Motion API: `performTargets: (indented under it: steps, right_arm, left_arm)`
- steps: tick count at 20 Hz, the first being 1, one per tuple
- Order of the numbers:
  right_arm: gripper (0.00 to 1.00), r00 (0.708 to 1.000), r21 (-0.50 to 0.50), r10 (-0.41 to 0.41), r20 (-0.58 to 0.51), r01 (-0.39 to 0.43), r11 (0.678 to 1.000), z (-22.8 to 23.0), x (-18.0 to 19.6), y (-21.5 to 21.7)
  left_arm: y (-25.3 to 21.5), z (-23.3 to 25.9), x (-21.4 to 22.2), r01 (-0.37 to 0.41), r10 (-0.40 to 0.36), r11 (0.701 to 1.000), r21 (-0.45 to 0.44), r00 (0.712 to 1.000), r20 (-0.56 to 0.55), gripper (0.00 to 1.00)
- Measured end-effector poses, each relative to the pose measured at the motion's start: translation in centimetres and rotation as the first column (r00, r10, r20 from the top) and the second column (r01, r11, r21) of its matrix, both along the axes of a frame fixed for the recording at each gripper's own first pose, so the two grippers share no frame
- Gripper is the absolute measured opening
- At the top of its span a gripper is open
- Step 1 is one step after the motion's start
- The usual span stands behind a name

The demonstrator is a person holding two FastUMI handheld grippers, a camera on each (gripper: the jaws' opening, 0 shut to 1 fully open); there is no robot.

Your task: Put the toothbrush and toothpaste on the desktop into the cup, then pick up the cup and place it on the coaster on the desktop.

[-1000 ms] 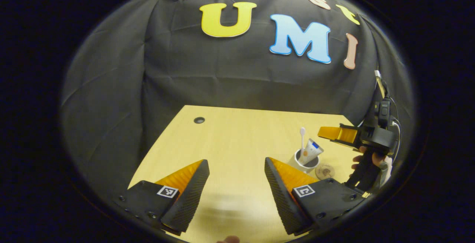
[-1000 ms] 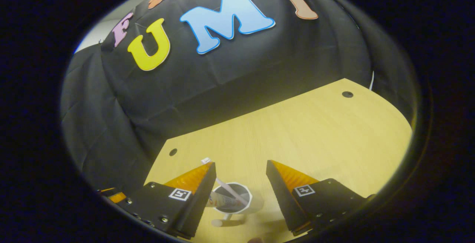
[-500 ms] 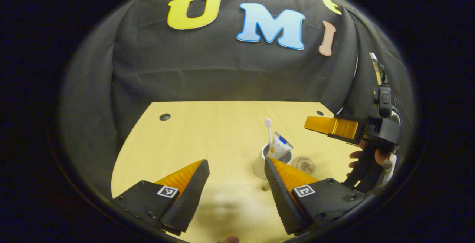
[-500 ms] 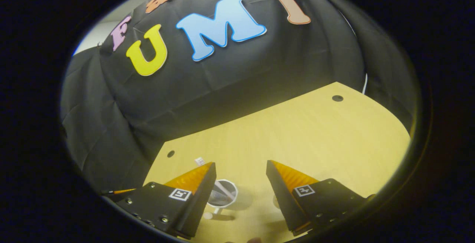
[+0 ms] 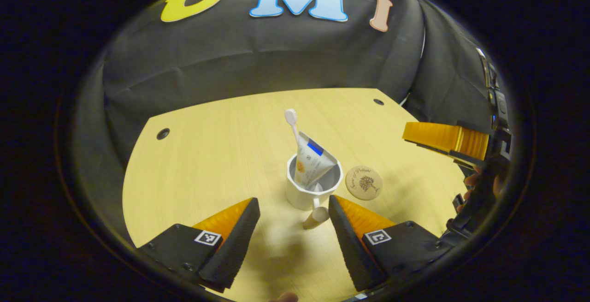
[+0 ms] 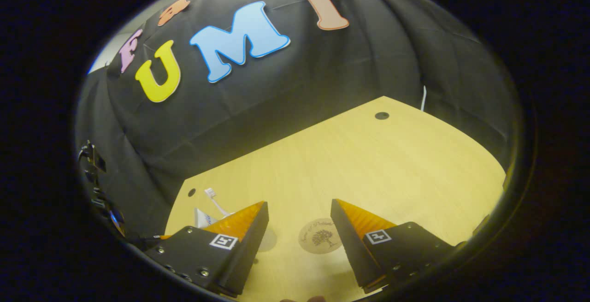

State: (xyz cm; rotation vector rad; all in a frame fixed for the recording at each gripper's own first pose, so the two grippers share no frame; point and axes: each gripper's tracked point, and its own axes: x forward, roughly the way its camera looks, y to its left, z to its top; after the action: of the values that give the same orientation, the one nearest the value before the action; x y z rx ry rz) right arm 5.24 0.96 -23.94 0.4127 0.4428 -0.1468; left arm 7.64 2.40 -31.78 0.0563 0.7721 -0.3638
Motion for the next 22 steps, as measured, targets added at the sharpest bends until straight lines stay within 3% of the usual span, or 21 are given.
performTargets:
  steps: [6, 7, 10, 15, 18, 22]
  right_arm:
    - [0.85, 0.995, 0.003, -0.1, -0.014, 0.1, 0.995, -0.4, -2.0, -4.0]
    - [0.85, 0.993, 0.004, -0.113, -0.018, 0.113, 0.994, -0.5, -2.2, -4.5]
    - [0.85, 0.989, 0.014, -0.145, -0.03, 0.146, 0.989, -1.0, -2.7, -5.7]
    - [0.85, 0.983, 0.018, -0.176, -0.05, 0.177, 0.984, -1.4, -3.4, -7.0]
    - [0.85, 0.98, 0.02, -0.19, -0.058, 0.191, 0.981, -1.7, -3.7, -7.8]
    - [0.85, 0.977, 0.032, -0.198, -0.079, 0.201, 0.979, -2.2, -4.6, -8.7]
  left_arm:
    - [-1.2, -3.5, 0.7, 0.07, -0.059, 0.994, 0.081, 0.989, -0.135, 0.97]
    - [-1.2, -4.0, 0.9, 0.077, -0.061, 0.992, 0.101, 0.986, -0.152, 0.94]
    - [-1.2, -5.2, 1.6, 0.095, -0.067, 0.986, 0.135, 0.977, -0.203, 0.97]
    - [-1.8, -7.2, 2.3, 0.126, -0.072, 0.975, 0.183, 0.959, -0.274, 0.93]
    - [-2.9, -8.1, 2.3, 0.14, -0.082, 0.975, 0.174, 0.948, -0.307, 0.83]
    - [-3.3, -8.9, 2.0, 0.112, -0.051, 0.979, 0.167, 0.942, -0.331, 0.47]
